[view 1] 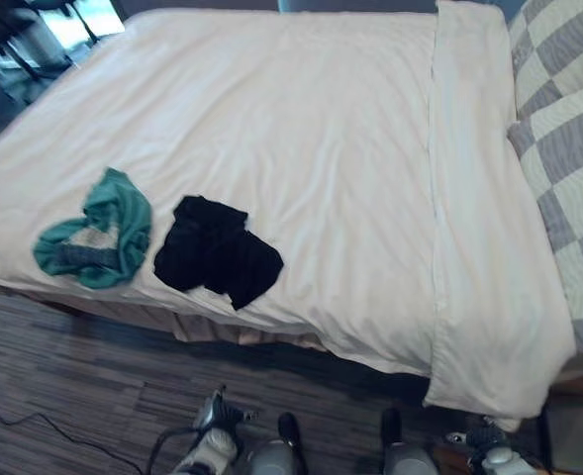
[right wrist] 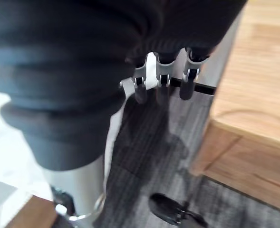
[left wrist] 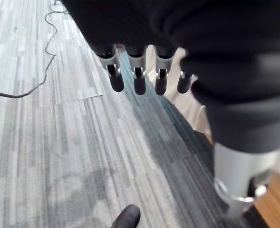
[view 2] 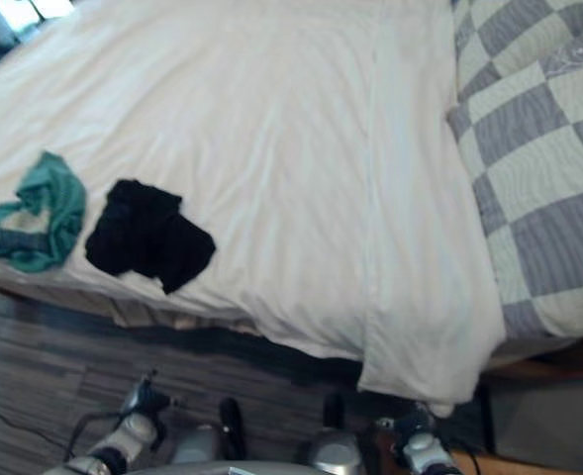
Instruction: Tidy up the quilt and then pick up the clothes from the bed and put them into the laundry hamper.
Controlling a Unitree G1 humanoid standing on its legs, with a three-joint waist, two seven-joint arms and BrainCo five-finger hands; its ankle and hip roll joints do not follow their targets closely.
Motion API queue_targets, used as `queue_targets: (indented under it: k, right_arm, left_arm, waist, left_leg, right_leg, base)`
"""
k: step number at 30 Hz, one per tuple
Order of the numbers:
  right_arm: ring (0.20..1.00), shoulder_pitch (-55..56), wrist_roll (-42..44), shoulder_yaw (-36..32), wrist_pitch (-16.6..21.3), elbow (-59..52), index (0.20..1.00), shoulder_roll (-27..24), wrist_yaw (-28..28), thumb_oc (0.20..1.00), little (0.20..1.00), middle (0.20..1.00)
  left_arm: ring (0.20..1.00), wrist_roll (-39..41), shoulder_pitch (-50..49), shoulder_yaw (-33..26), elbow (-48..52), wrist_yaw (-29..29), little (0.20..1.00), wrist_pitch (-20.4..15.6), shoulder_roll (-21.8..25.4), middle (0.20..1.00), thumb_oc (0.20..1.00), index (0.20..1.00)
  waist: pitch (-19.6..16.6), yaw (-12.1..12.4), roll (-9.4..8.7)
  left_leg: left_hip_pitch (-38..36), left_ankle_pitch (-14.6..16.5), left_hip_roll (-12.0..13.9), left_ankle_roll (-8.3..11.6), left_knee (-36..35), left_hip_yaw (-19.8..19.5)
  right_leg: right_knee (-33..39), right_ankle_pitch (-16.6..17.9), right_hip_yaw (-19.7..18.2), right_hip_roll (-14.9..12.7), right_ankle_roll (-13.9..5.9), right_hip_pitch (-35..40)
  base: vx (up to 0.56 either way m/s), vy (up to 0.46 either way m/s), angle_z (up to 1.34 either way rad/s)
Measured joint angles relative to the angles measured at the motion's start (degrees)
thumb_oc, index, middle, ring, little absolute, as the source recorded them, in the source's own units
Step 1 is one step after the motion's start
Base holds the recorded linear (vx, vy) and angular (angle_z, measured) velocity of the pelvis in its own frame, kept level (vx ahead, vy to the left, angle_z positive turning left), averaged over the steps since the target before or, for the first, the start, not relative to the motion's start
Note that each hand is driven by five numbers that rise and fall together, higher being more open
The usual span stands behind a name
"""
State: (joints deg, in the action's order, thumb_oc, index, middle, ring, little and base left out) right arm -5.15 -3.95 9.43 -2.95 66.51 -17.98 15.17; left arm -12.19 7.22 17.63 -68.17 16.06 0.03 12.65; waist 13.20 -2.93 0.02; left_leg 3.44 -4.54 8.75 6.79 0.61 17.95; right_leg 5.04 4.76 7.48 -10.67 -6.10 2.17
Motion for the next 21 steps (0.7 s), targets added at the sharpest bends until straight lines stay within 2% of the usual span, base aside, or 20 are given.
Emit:
queue_targets:
  k: [2, 3, 5, 6, 7, 8, 9, 11, 12, 13, 14, 15, 16, 17, 18, 19, 20, 21]
  right_arm:
    - [1.000, -0.16, 0.00, -0.04, 0.31, -0.29, 1.000, -0.11, -0.19, 1.000, 1.000, 1.000]
    - [1.000, -0.42, 0.00, 0.13, 0.35, 0.33, 1.000, 0.58, -0.45, 1.000, 1.000, 1.000]
    - [1.000, 0.13, -0.03, -0.37, 0.05, 2.68, 1.000, 1.51, -0.73, 1.000, 1.000, 1.000]
    - [1.000, 1.22, -0.04, -1.05, -0.01, 3.16, 1.000, 1.11, -0.96, 1.000, 1.000, 1.000]
    - [1.000, 2.50, -0.05, -2.27, 0.19, 3.80, 1.000, 0.85, -1.13, 1.000, 1.000, 1.000]
    - [1.000, 3.67, -0.06, -2.92, -0.03, 4.16, 1.000, 0.62, -1.15, 1.000, 1.000, 1.000]
    - [1.000, 5.77, -0.08, -2.88, -0.26, 3.96, 1.000, 2.79, -1.54, 1.000, 1.000, 1.000]
    - [1.000, 6.72, -0.14, -2.31, -0.13, 3.21, 1.000, 5.72, -1.64, 1.000, 1.000, 1.000]
    - [1.000, 6.02, -0.09, -1.77, -0.70, 3.23, 1.000, 8.13, -1.54, 1.000, 1.000, 1.000]
    - [1.000, 4.63, -0.09, -2.08, -1.22, 3.00, 1.000, 8.29, -0.26, 1.000, 1.000, 1.000]
    - [1.000, 4.31, -0.48, -1.34, -1.09, 2.94, 1.000, 7.03, -0.62, 1.000, 1.000, 1.000]
    - [1.000, 4.91, -0.59, -0.80, -0.94, 2.64, 1.000, 6.49, -0.91, 1.000, 1.000, 1.000]
    - [1.000, 5.60, -0.68, 0.37, -1.03, 2.73, 1.000, 5.78, -1.43, 1.000, 1.000, 1.000]
    - [1.000, 5.00, -0.70, 1.66, -0.94, 2.53, 1.000, 5.79, -1.72, 1.000, 1.000, 1.000]
    - [1.000, 5.09, -0.69, 2.62, -0.77, 2.00, 1.000, 6.02, -1.75, 1.000, 1.000, 1.000]
    - [1.000, 5.20, -0.67, 2.91, -0.94, 1.90, 1.000, 6.23, -1.76, 1.000, 1.000, 1.000]
    - [1.000, 5.13, -0.67, 4.05, -0.92, 1.94, 1.000, 5.65, -1.70, 1.000, 1.000, 1.000]
    - [1.000, 5.12, -0.67, 4.62, -1.02, 2.10, 1.000, 5.37, -1.72, 1.000, 1.000, 1.000]
  left_arm:
    - [1.000, -0.17, 0.11, 0.10, 0.15, 0.01, 1.000, -0.04, 0.04, 1.000, 1.000, 1.000]
    - [1.000, -0.23, 0.55, 1.40, -0.05, -0.04, 1.000, -0.09, -0.31, 1.000, 1.000, 1.000]
    - [1.000, -0.66, 0.65, 4.38, 0.17, -0.81, 1.000, -0.55, -1.06, 1.000, 1.000, 1.000]
    - [1.000, -1.74, 0.56, 5.39, 0.75, -1.09, 1.000, -0.53, -1.42, 1.000, 1.000, 1.000]
    - [1.000, -5.90, 1.31, 10.45, 0.74, -1.60, 1.000, -0.42, -0.98, 1.000, 1.000, 1.000]
    - [1.000, -8.17, 2.27, 13.16, 0.79, -2.28, 1.000, -0.44, -0.53, 1.000, 1.000, 1.000]
    - [1.000, -11.50, 2.30, 14.62, 1.07, -2.69, 1.000, -0.55, 0.58, 1.000, 1.000, 1.000]
    - [1.000, -13.36, 2.37, 14.58, 0.99, -3.32, 1.000, -0.29, 2.81, 1.000, 1.000, 1.000]
    - [1.000, -13.51, 2.05, 13.67, 0.90, -3.88, 1.000, -0.05, 4.55, 1.000, 1.000, 1.000]
    - [1.000, -13.50, 1.58, 12.88, 0.78, -4.17, 1.000, -0.06, 4.96, 1.000, 1.000, 1.000]
    - [1.000, -13.47, 1.46, 11.64, -0.45, -4.64, 1.000, 0.08, 4.34, 1.000, 1.000, 1.000]
    - [1.000, -13.41, 1.60, 11.02, -0.64, -4.64, 1.000, 0.08, 4.24, 1.000, 1.000, 1.000]
    - [1.000, -13.23, 2.23, 9.53, -0.28, -4.65, 1.000, -0.22, 4.04, 1.000, 1.000, 1.000]
    - [1.000, -13.17, 2.24, 6.96, -1.11, -4.60, 1.000, -0.26, 3.94, 1.000, 1.000, 1.000]
    - [1.000, -13.05, 3.39, 5.20, -3.33, -4.85, 1.000, 0.20, 3.69, 1.000, 1.000, 1.000]
    - [1.000, -12.62, 3.12, 4.27, -5.45, -4.88, 1.000, 0.80, 3.10, 1.000, 1.000, 1.000]
    - [1.000, -12.63, 3.19, 3.49, -5.77, -4.82, 1.000, 1.04, 2.90, 1.000, 1.000, 1.000]
    - [1.000, -12.63, 3.05, 3.76, -5.64, -4.65, 1.000, 1.11, 2.59, 1.000, 1.000, 1.000]
  waist:
    - [-0.02, 0.00, 0.04]
    - [-0.24, 0.37, -0.14]
    - [-0.70, 0.18, -0.12]
    - [-0.76, -0.05, -0.38]
    - [-1.37, -0.41, 0.29]
    - [-1.74, -0.90, -0.50]
    - [-2.87, -1.49, -4.64]
    - [-3.59, -1.71, -6.53]
    - [-3.63, -1.18, -7.09]
    - [-3.57, -0.78, -6.62]
    - [-3.49, -1.39, -5.22]
    - [-3.72, -1.61, -4.35]
    - [-3.52, -1.67, -2.92]
    - [-3.29, -1.50, -1.43]
    - [-3.12, -3.04, -0.43]
    - [-2.74, -3.98, 0.14]
    - [-2.21, -4.87, 0.73]
    - [-1.96, -4.93, -0.38]
  left_leg:
    - [-0.41, 0.02, 1.33, 0.10, -2.18, -0.20]
    - [0.29, -0.67, 4.70, 1.67, -5.66, -6.13]
    - [0.99, -0.44, 9.11, 2.59, -5.34, -9.33]
    - [0.35, -0.20, 10.25, 2.64, -5.36, -9.20]
    - [-0.82, 0.23, 10.24, 3.04, -5.68, -6.33]
    - [-1.12, -3.07, 9.11, 5.99, -5.47, -4.88]
    - [-1.97, -3.80, 4.73, 4.60, -5.07, -3.72]
    - [-3.11, -3.29, 1.97, 2.27, -5.22, -0.51]
    - [-5.29, -2.18, 0.86, 0.15, -5.15, 3.92]
    - [-6.17, -1.07, 0.81, -1.21, -5.23, 6.57]
    - [-7.63, 1.06, 0.80, -2.17, -5.72, 8.24]
    - [-7.73, 1.58, 1.06, -2.30, -5.75, 8.29]
    - [-8.06, 1.90, 0.64, -3.31, -5.72, 8.30]
    - [-7.45, 2.05, 1.52, -3.65, -5.63, 8.88]
    - [-6.40, 2.17, 0.87, -4.21, -5.45, 7.00]
    - [-6.36, 2.01, -0.12, -4.94, -5.40, 5.08]
    - [-6.40, 1.74, -1.92, -4.89, -5.31, 2.98]
    - [-5.45, 1.76, -3.76, -4.47, -2.98, 0.83]
  right_leg:
    - [-0.02, 0.00, 0.02, -0.28, 0.01, -0.25]
    - [-0.01, -0.10, -0.15, -0.46, -0.14, -0.97]
    - [-0.35, -0.47, -0.97, -1.23, -1.04, -1.04]
    - [-0.35, -0.46, -1.63, -2.32, -1.14, -0.95]
    - [-0.35, -0.08, -1.56, -4.13, -3.54, 0.14]
    - [-0.36, -0.14, -1.15, -6.09, -4.56, 0.61]
    - [-1.57, 1.36, -1.43, -10.34, -3.80, -0.11]
    - [-6.02, 6.49, -1.47, -13.14, -3.04, -4.36]
    - [-6.51, 15.16, 2.57, -13.39, -0.38, -6.91]
    - [-7.06, 19.58, 6.96, -13.48, 0.92, -8.19]
    - [-11.43, 15.28, 13.57, -13.46, -1.52, -10.01]
    - [-13.59, 10.77, 13.91, -12.99, -1.70, -10.29]
    - [-18.89, 3.59, 11.95, -8.89, -3.15, -12.08]
    - [-24.19, -2.74, 7.52, -2.77, -3.05, -14.80]
    - [-24.68, -7.04, 2.75, 4.16, -3.32, -15.09]
    - [-23.80, -10.74, -2.19, 9.08, -0.08, -14.38]
    - [-20.77, -12.31, -3.55, 11.82, 3.29, -12.78]
    - [-17.72, -11.07, -4.43, 11.78, 5.95, -11.60]
  base:
    - [0.18, 0.468, 0.15]
    - [0.13, 0.345, 0.10]
    - [0.27, 0.570, 0.06]
    - [0.39, 0.821, -0.02]
    - [0.27, 0.650, 0.03]
    - [0.17, 0.597, 0.06]
    - [0.07, 0.548, 0.00]
    - [0.05, 0.580, -0.62]
    - [0.09, 0.606, -1.32]
    - [0.12, 0.539, -1.54]
    - [-0.01, 0.472, -0.90]
    - [-0.02, 0.289, -0.48]
    - [0.05, 0.344, -0.19]
    - [0.16, 0.340, 0.07]
    - [0.18, 0.436, 0.43]
    - [0.08, 0.267, 1.01]
    - [-0.03, 0.196, 1.22]
    - [-0.10, 0.163, 1.35]
